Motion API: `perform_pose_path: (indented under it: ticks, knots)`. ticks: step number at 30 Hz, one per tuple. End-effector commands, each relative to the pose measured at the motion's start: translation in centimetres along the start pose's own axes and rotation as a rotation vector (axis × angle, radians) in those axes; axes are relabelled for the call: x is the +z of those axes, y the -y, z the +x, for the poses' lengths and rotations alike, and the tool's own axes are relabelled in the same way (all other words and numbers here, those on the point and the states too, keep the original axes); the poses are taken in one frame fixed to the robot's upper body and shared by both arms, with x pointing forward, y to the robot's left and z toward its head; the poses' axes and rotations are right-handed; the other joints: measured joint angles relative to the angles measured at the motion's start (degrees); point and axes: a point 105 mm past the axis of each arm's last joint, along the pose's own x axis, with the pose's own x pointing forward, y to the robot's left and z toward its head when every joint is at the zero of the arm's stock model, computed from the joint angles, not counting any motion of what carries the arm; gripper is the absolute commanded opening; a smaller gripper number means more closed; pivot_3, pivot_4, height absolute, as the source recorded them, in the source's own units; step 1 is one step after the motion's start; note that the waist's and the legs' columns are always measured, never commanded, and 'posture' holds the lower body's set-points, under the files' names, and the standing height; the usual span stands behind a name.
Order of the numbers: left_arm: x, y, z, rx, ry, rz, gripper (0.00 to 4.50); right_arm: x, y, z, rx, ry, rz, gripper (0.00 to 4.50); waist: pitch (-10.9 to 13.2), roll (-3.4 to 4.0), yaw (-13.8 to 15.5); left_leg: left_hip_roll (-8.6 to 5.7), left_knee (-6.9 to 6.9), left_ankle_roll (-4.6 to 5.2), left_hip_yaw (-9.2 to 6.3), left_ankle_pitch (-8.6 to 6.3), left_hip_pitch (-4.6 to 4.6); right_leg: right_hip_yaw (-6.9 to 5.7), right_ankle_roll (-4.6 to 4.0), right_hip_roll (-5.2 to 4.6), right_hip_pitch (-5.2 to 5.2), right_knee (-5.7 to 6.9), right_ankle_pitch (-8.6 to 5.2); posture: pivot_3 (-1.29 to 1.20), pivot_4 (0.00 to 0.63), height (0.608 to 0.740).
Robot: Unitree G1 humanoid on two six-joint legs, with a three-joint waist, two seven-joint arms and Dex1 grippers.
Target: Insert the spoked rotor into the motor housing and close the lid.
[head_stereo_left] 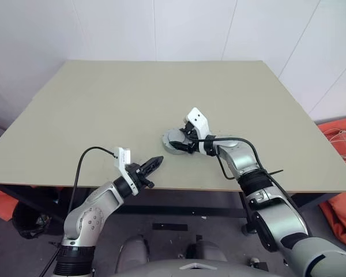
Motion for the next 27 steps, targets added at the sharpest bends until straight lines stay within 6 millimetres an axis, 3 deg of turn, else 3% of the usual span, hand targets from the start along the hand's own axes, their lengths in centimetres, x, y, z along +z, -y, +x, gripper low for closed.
perform_pose_path:
  ticks: [1, 27]
  knots:
    - [0.86, 0.64, 0.05, -0.026, 0.028, 0.019, 0.0, 1.33, -0.35, -0.1, 0.013, 0.029, -0.05, 3.11, 0.0, 0.0, 0.0, 0.0, 0.0, 0.0, 0.0, 0.0, 0.0, 0.0, 0.0, 0.0, 0.0, 0.0, 0.0, 0.0, 0.0, 0.74]
    - [0.67, 0.83, 0.09, -0.028, 0.027, 0.015, 0.0, 1.44, -0.11, 0.23, -0.032, -0.088, -0.101, 3.11, 0.0, 0.0, 0.0, 0.0, -0.01, -0.01, 0.0, 0.0, 0.05, 0.0, 0.01, 0.0, 0.03, 0.0, -0.01, 0.0, 0.0, 0.74]
